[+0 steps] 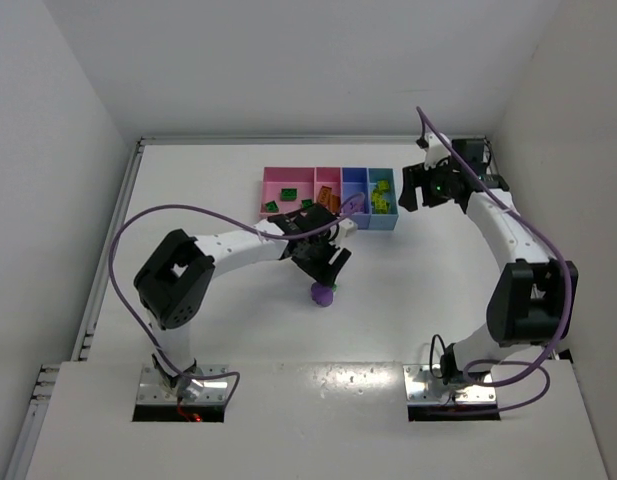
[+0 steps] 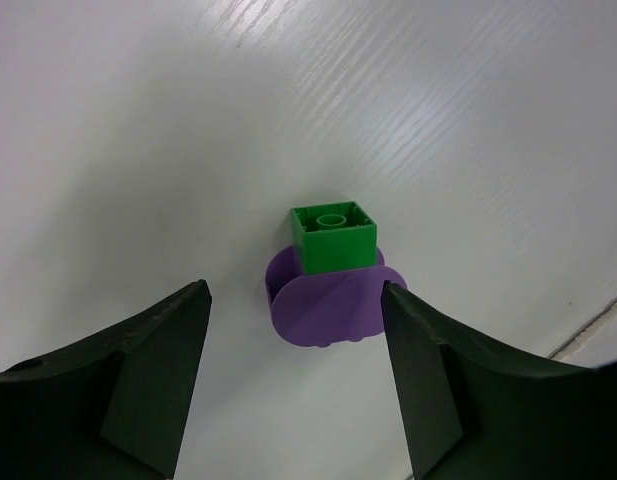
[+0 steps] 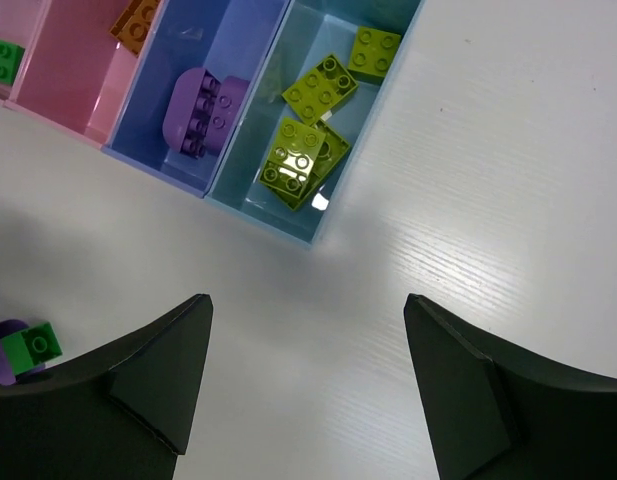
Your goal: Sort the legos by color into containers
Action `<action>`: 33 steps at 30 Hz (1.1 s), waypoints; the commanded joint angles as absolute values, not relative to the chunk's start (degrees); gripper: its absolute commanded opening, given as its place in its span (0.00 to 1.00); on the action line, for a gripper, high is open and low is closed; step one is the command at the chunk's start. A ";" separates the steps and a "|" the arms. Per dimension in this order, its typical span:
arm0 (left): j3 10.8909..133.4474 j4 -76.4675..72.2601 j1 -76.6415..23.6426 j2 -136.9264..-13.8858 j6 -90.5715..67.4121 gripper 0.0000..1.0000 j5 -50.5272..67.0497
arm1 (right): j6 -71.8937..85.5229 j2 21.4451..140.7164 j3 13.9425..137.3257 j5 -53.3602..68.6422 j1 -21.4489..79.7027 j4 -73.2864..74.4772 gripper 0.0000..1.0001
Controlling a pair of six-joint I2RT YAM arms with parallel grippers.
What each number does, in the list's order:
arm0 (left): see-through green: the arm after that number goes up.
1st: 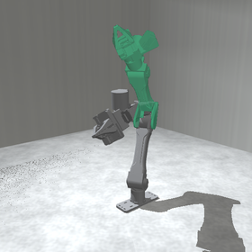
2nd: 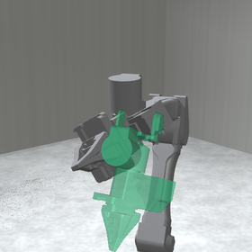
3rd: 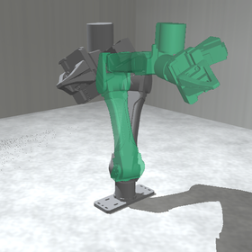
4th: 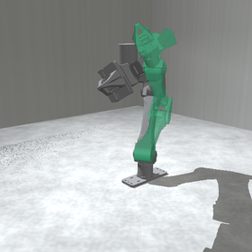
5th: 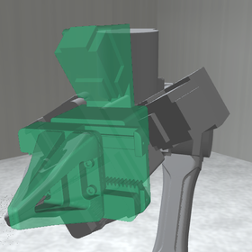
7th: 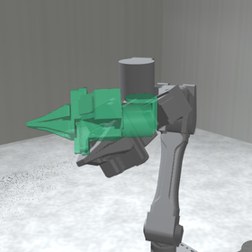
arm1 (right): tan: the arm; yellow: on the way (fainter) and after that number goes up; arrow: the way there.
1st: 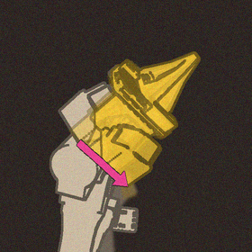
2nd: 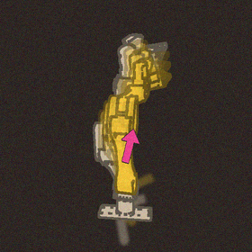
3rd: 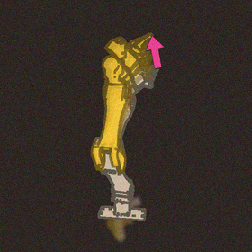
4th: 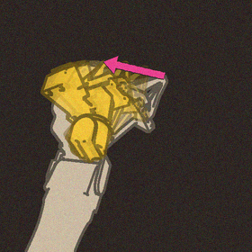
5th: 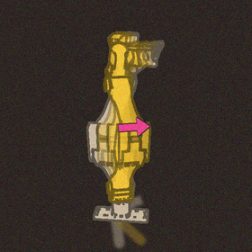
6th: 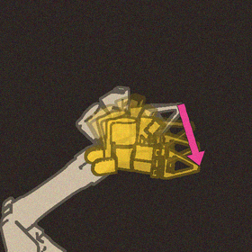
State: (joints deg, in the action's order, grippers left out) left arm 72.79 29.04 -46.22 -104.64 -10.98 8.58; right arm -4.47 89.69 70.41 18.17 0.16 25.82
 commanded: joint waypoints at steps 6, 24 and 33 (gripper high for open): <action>75.76 28.74 -48.33 -105.56 -12.39 0.75 11.16 | -3.60 86.75 69.35 19.34 -1.05 24.52 0.78; 77.43 29.27 -51.68 -111.88 -12.92 0.66 2.47 | -3.60 85.70 68.29 20.39 -2.64 24.52 0.78; 78.57 29.27 -49.93 -112.16 -12.92 0.05 3.69 | -3.60 85.17 66.54 22.32 -2.64 24.52 0.78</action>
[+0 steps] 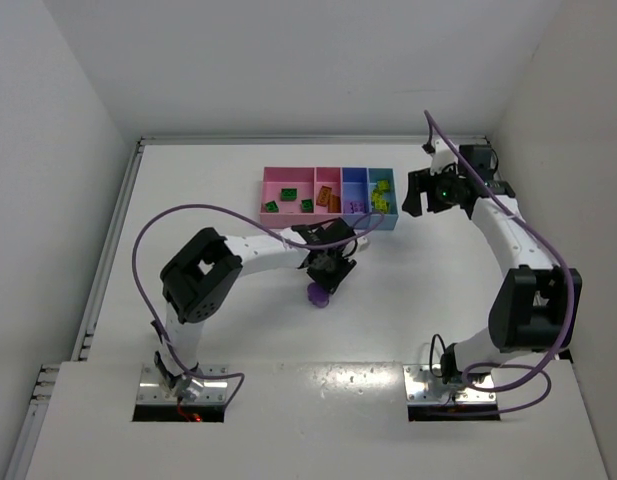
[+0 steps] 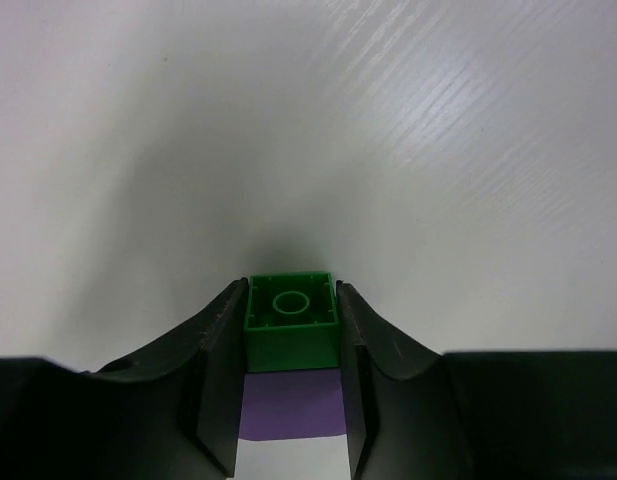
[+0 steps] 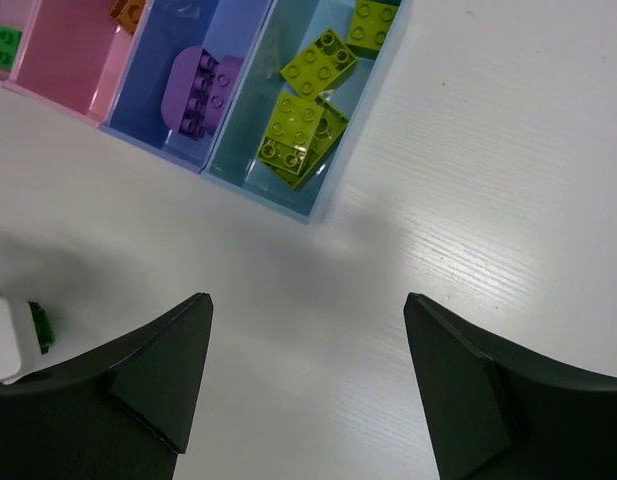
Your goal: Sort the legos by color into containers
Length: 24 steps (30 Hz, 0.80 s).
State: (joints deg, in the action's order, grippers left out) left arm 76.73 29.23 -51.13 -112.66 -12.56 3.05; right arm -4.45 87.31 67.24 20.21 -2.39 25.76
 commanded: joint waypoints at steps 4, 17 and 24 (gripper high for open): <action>74.64 24.01 -44.67 -105.40 -15.20 0.00 8.77 | -2.55 84.64 65.13 31.86 -2.64 25.66 0.78; 75.41 14.85 -30.32 -89.21 -43.23 0.00 -15.37 | 26.45 84.64 60.80 43.90 10.25 1.33 0.78; 76.03 15.38 -26.89 -88.68 -49.83 0.00 -12.40 | 25.84 91.40 68.37 37.62 21.61 -0.79 0.78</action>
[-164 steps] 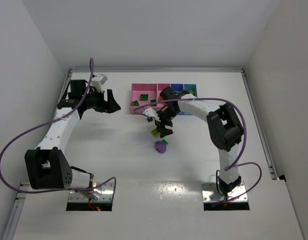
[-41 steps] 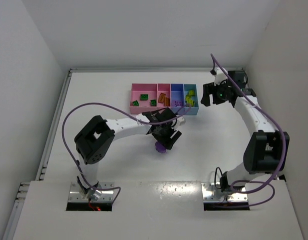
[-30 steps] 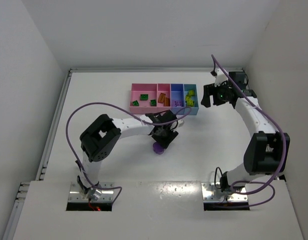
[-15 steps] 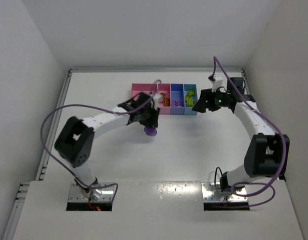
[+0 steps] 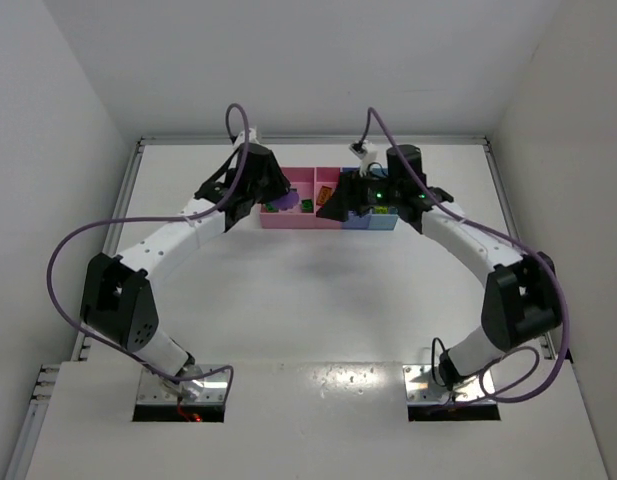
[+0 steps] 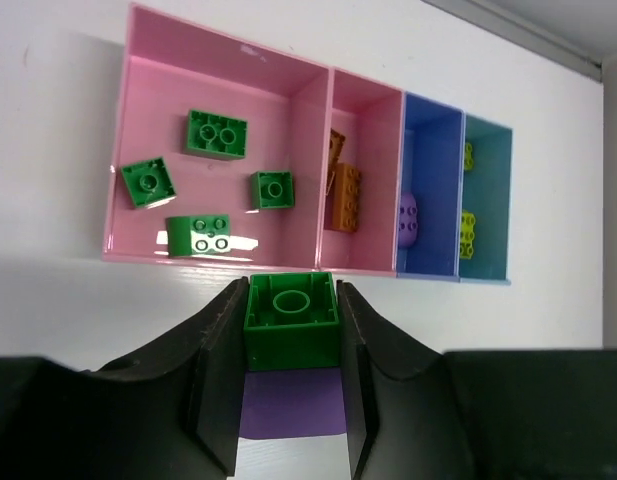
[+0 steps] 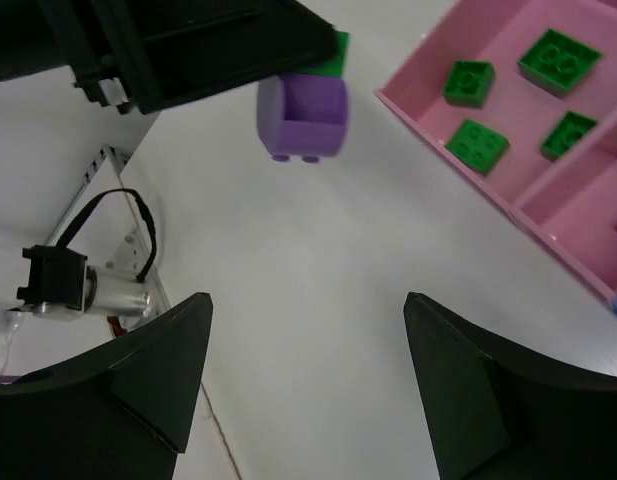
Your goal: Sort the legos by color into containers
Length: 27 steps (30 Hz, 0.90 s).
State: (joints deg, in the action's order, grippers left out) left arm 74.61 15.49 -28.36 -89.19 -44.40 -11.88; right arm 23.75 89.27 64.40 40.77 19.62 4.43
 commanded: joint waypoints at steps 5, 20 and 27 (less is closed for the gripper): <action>74.89 15.38 -24.26 -87.55 -50.98 0.00 -8.72 | 23.65 96.67 74.17 34.55 24.78 -0.79 0.78; 72.42 12.13 -22.06 -86.31 -52.12 0.00 -1.05 | 25.75 105.28 82.79 40.42 27.86 -5.97 0.96; 72.42 11.07 -22.06 -85.78 -52.12 0.00 -1.05 | 26.98 106.52 82.71 41.57 29.71 -6.50 0.96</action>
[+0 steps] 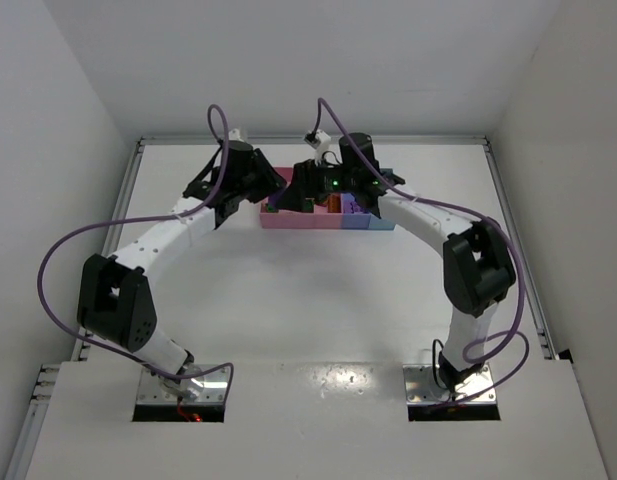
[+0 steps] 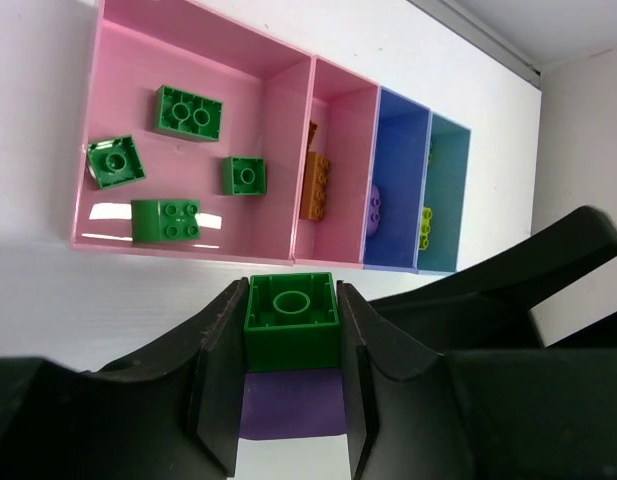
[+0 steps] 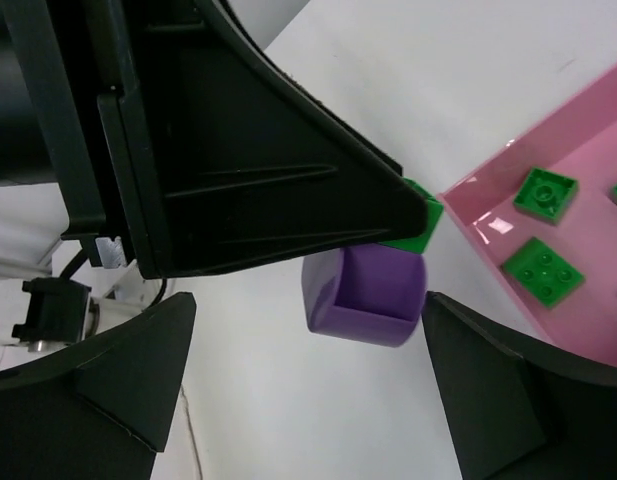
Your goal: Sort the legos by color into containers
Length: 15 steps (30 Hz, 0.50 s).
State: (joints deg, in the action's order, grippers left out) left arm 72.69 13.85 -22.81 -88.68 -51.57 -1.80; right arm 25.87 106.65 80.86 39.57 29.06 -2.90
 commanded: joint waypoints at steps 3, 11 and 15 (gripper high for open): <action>71.89 10.55 -22.06 -85.78 -52.12 0.00 -0.53 | 27.51 107.57 82.71 42.10 29.71 -7.03 0.79; 71.89 9.49 -22.06 -85.25 -52.12 0.00 -0.53 | 26.81 108.19 83.23 43.95 29.71 -8.88 0.07; 72.42 9.49 -22.06 -85.78 -52.12 0.00 -1.14 | 25.66 105.83 80.60 44.47 29.18 -8.88 0.00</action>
